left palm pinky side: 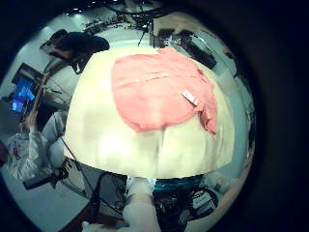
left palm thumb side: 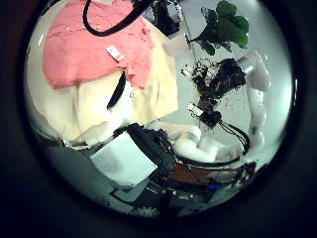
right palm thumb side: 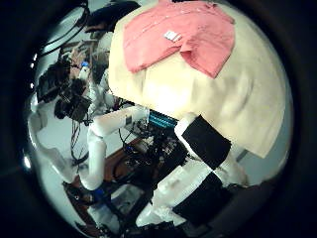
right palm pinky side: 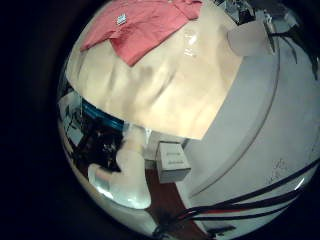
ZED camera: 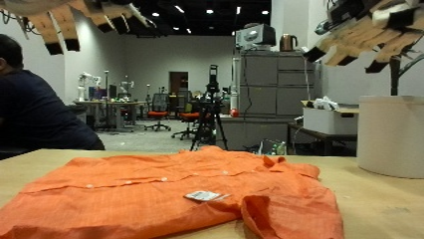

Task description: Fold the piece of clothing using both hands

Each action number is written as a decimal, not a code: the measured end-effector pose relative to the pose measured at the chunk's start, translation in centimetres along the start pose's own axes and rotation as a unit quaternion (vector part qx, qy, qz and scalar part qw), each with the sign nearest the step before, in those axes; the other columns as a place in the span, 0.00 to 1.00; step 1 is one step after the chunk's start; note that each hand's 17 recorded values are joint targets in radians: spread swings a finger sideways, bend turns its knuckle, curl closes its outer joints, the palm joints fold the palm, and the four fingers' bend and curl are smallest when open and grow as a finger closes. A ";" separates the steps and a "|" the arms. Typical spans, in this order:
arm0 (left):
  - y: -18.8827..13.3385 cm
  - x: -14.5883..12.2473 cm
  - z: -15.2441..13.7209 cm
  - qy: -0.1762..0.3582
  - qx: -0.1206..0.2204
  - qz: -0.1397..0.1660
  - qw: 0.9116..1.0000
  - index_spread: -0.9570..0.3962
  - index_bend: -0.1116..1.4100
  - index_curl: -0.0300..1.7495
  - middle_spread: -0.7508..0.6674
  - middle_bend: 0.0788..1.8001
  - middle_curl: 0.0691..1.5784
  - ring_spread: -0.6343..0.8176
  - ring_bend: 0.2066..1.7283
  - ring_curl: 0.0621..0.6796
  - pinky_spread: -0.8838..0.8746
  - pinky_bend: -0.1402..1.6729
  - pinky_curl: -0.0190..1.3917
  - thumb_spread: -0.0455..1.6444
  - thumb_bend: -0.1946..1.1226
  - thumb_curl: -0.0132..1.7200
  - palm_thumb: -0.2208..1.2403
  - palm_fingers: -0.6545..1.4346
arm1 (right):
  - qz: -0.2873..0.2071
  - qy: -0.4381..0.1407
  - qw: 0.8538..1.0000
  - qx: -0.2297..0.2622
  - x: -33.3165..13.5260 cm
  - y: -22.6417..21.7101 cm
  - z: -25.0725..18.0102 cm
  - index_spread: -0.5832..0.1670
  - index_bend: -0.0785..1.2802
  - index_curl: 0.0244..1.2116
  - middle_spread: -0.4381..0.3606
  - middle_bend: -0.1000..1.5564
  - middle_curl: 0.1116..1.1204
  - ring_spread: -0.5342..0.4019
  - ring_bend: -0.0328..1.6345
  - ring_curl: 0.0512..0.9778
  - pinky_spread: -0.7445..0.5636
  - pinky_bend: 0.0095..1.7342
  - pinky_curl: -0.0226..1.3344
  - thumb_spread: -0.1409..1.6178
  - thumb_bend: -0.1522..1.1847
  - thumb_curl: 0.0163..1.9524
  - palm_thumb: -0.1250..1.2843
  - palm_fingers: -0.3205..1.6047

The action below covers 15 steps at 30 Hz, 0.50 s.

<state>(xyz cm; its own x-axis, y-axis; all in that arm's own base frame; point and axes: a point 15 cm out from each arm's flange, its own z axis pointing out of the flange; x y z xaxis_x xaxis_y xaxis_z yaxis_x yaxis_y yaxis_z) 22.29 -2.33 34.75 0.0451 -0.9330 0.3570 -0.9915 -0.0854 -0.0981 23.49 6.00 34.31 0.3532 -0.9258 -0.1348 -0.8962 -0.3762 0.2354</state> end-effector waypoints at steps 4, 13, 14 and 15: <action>-0.3 -0.1 0.3 0.001 -0.002 -0.006 1.000 0.63 0.20 0.25 0.48 0.13 0.21 0.67 0.08 0.18 0.68 0.18 0.17 0.65 0.13 0.22 0.49 0.50 | 0.000 0.000 1.000 0.001 0.0 0.2 -0.1 0.34 0.20 0.29 0.66 0.18 0.21 0.81 0.13 0.18 0.83 0.10 0.21 0.87 0.11 0.11 0.51 0.29; -0.7 -1.0 1.8 -0.010 -0.036 -0.023 0.999 0.62 0.21 0.26 0.52 0.11 0.21 0.67 0.08 0.17 0.68 0.18 0.16 0.65 0.13 0.22 0.50 0.50 | -0.008 -0.001 1.000 0.002 0.1 0.4 -0.1 0.34 0.20 0.29 0.66 0.18 0.21 0.81 0.14 0.18 0.82 0.10 0.21 0.87 0.11 0.11 0.51 0.29; -0.7 -1.0 2.0 -0.016 -0.043 -0.020 0.999 0.62 0.21 0.26 0.49 0.11 0.21 0.67 0.08 0.18 0.68 0.18 0.17 0.65 0.13 0.22 0.50 0.50 | -0.008 -0.001 1.000 0.002 0.2 0.4 -0.2 0.34 0.20 0.29 0.66 0.18 0.21 0.81 0.13 0.18 0.82 0.10 0.21 0.87 0.11 0.11 0.51 0.29; -0.7 -1.1 2.1 -0.019 -0.046 -0.018 0.999 0.63 0.22 0.26 0.50 0.09 0.20 0.67 0.08 0.18 0.68 0.18 0.17 0.65 0.13 0.22 0.50 0.49 | -0.007 -0.001 1.000 0.003 0.3 0.4 -0.2 0.34 0.20 0.29 0.65 0.18 0.21 0.81 0.13 0.18 0.82 0.10 0.21 0.87 0.11 0.11 0.51 0.29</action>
<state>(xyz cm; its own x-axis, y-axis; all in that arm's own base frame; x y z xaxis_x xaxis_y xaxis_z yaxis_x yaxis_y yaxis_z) 23.24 -2.03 32.45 0.0846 -0.9427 0.3227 -0.9960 -0.0888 0.0017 23.31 5.63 34.52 0.3652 -0.9203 -0.1403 -0.8925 -0.3890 0.2284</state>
